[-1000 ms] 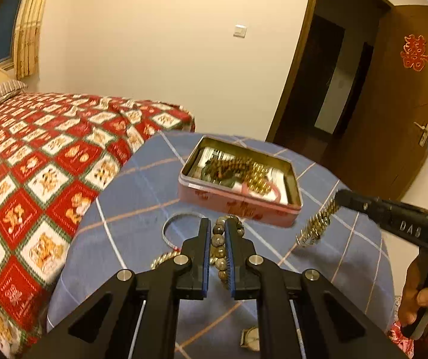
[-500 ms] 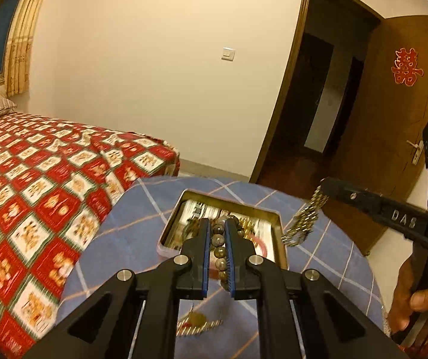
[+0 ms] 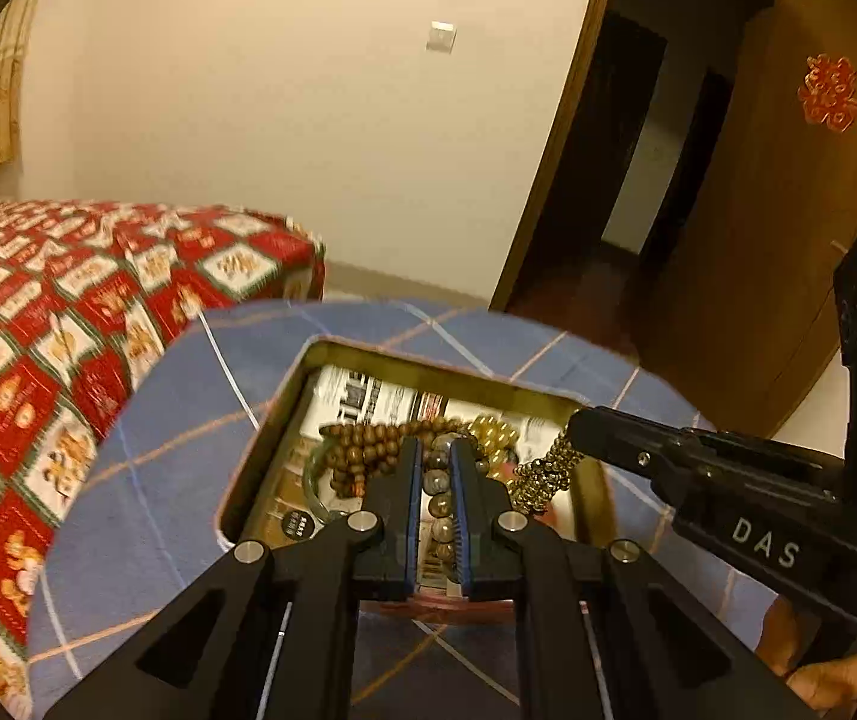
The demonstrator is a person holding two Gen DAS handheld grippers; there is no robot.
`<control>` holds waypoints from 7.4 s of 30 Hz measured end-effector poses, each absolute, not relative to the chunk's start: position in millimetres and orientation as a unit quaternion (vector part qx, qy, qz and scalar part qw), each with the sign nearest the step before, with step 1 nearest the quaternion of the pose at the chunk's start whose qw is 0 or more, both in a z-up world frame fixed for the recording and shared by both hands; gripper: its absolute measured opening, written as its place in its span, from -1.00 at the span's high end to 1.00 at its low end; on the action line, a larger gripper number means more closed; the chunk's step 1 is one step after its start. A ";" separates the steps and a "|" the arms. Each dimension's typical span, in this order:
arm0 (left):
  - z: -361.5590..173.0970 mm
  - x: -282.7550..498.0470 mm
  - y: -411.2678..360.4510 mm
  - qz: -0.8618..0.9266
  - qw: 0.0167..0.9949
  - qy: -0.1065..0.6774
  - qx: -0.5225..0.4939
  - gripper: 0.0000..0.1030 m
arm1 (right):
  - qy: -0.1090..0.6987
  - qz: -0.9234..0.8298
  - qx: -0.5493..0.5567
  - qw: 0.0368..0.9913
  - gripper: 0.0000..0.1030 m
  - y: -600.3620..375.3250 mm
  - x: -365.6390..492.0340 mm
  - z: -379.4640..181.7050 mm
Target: Organize jewelry
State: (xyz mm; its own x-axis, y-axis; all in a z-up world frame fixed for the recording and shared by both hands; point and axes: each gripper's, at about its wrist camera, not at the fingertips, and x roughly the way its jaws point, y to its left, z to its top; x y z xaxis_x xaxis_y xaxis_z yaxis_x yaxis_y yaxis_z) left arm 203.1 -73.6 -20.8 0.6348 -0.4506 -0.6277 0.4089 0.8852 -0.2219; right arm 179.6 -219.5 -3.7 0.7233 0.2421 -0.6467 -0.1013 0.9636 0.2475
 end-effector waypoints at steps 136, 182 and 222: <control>-83.9 114.2 -84.2 -0.272 0.847 0.432 0.150 -0.15 | 0.395 0.138 0.156 0.895 0.44 -223.3 97.2 -21.9; -94.2 112.9 -54.7 -0.353 0.800 0.451 0.180 0.75 | 0.395 0.139 0.176 0.891 0.44 -231.0 91.6 -22.1; -1.3 104.1 -32.0 -0.351 0.866 0.347 0.074 0.89 | 0.369 0.123 0.156 0.908 0.44 -232.2 85.6 0.9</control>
